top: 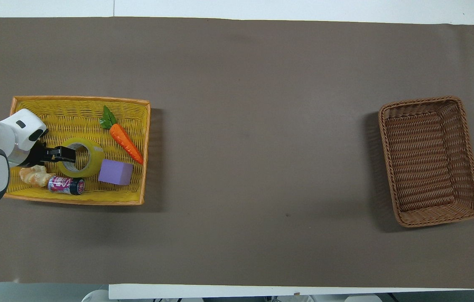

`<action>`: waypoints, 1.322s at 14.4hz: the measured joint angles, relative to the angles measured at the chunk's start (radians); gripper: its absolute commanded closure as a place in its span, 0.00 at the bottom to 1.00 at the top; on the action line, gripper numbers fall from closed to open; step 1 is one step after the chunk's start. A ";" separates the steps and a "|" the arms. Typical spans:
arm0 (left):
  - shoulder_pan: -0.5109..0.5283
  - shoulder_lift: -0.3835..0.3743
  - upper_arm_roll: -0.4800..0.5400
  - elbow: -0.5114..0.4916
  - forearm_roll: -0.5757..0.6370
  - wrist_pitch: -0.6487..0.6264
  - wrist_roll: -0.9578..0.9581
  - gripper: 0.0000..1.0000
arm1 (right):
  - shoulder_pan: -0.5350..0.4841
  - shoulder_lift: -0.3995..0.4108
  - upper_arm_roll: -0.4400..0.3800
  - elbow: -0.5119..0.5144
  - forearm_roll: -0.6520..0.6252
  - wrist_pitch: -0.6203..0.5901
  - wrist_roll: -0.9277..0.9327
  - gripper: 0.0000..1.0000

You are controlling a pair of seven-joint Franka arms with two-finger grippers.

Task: Move tape to another basket
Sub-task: 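Grasp the yellow tape roll with the left gripper and lift it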

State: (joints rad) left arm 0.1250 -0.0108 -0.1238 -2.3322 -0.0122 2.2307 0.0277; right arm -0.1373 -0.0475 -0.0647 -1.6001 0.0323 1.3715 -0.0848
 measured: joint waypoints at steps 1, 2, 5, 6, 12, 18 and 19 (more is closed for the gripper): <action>0.000 0.000 -0.001 -0.013 0.000 0.014 0.000 0.23 | 0.000 0.000 0.000 0.000 0.000 0.000 0.000 0.01; 0.000 0.001 -0.001 -0.022 0.000 0.020 0.000 0.28 | 0.000 0.000 0.000 0.000 0.000 0.000 0.000 0.01; 0.000 0.006 -0.001 -0.030 0.000 0.023 0.000 0.42 | 0.000 0.000 0.000 0.000 0.000 0.000 0.000 0.01; 0.000 0.011 -0.002 -0.030 0.000 0.024 0.000 0.44 | 0.000 0.000 0.000 0.000 0.000 0.000 0.000 0.01; -0.003 0.042 -0.007 -0.030 0.000 0.044 0.000 0.90 | 0.000 0.000 0.000 0.000 0.000 0.000 0.000 0.01; -0.002 0.042 -0.006 -0.015 -0.002 0.046 -0.001 1.00 | 0.000 0.000 0.000 0.000 0.000 0.000 0.000 0.01; -0.002 0.043 -0.006 0.003 -0.002 0.026 -0.001 1.00 | 0.000 0.000 0.000 0.000 0.000 0.000 0.000 0.01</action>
State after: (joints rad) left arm 0.1228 0.0325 -0.1299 -2.3289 -0.0143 2.2565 0.0266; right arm -0.1373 -0.0475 -0.0647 -1.6001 0.0323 1.3715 -0.0848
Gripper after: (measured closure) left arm 0.771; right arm 0.004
